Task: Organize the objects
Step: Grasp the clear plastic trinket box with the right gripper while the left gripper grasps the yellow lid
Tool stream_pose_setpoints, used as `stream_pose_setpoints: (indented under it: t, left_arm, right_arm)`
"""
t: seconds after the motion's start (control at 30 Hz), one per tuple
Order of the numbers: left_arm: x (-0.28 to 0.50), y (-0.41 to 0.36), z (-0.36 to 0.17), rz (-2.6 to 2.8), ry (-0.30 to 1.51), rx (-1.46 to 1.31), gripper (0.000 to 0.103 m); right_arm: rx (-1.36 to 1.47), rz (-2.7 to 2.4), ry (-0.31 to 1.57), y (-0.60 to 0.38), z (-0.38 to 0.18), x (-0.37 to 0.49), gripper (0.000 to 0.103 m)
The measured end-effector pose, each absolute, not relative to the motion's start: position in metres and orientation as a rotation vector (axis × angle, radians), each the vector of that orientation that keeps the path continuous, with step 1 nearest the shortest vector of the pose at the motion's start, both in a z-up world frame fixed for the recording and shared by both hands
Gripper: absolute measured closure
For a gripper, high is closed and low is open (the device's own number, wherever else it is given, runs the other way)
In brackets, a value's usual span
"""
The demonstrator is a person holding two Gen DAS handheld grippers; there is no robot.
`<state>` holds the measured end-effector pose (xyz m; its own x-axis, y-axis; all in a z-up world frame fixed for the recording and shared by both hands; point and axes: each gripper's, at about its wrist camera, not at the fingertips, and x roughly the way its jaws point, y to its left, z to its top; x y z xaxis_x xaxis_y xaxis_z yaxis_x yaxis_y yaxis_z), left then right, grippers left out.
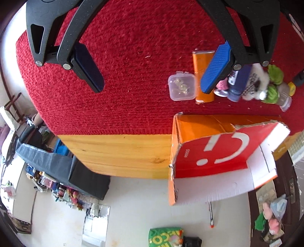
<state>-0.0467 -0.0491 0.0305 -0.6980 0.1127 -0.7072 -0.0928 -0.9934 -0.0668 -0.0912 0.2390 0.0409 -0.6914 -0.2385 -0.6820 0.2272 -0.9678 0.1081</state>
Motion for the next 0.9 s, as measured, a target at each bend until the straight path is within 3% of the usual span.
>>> stream_pose_setpoints:
  t: [0.23, 0.33, 0.43, 0.6, 0.7, 0.8, 0.87, 0.9]
  left_arm:
    - [-0.059, -0.054, 0.021, 2.707, -0.001, -1.265, 0.018]
    - [-0.060, -0.056, 0.020, 2.704, 0.000, -1.261, 0.021]
    - [-0.059, -0.056, 0.019, 2.695, 0.009, -1.252, 0.027]
    - [-0.056, -0.053, 0.018, 2.698, 0.052, -1.237, 0.036]
    - [-0.054, -0.052, 0.019, 2.693, 0.056, -1.221, 0.048]
    - [-0.053, -0.051, 0.020, 2.677, 0.039, -1.202, 0.071]
    - [-0.052, -0.050, 0.021, 2.664, 0.030, -1.199, 0.072]
    - [-0.051, -0.049, 0.022, 2.663, 0.029, -1.194, 0.072]
  right_arm:
    - [1.162, -2.599, -0.027, 0.236, 0.032, -0.103, 0.000]
    - [1.184, -2.558, -0.058, 0.236, 0.026, -0.106, 0.000]
    - [1.191, -2.522, -0.078, 0.236, 0.022, -0.107, 0.004]
    - [1.189, -2.480, -0.111, 0.236, 0.024, -0.109, 0.019]
    - [1.192, -2.447, -0.146, 0.238, 0.025, -0.109, 0.028]
    - [1.188, -2.434, -0.138, 0.238, 0.026, -0.109, 0.054]
    - [1.180, -2.458, -0.073, 0.237, 0.027, -0.106, 0.070]
    - [1.173, -2.457, -0.072, 0.238, 0.028, -0.106, 0.070]
